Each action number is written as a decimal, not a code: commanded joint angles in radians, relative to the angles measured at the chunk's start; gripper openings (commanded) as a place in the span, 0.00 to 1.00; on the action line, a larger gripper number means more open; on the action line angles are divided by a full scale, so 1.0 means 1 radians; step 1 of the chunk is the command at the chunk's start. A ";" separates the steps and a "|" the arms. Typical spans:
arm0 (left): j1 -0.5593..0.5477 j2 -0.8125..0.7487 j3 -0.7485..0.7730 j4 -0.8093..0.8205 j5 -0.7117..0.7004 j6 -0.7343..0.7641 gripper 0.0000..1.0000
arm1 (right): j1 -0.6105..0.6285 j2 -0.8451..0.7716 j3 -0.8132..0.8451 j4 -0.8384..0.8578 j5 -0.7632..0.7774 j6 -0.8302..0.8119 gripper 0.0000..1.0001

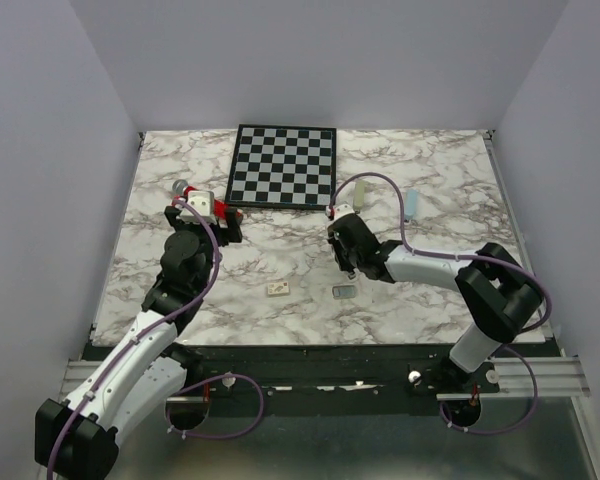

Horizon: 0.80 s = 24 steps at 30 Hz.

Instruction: Load the staples into the stapler

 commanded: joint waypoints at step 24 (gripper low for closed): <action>-0.016 0.022 -0.004 0.026 0.004 -0.005 0.96 | -0.017 0.047 0.129 -0.139 0.073 0.247 0.60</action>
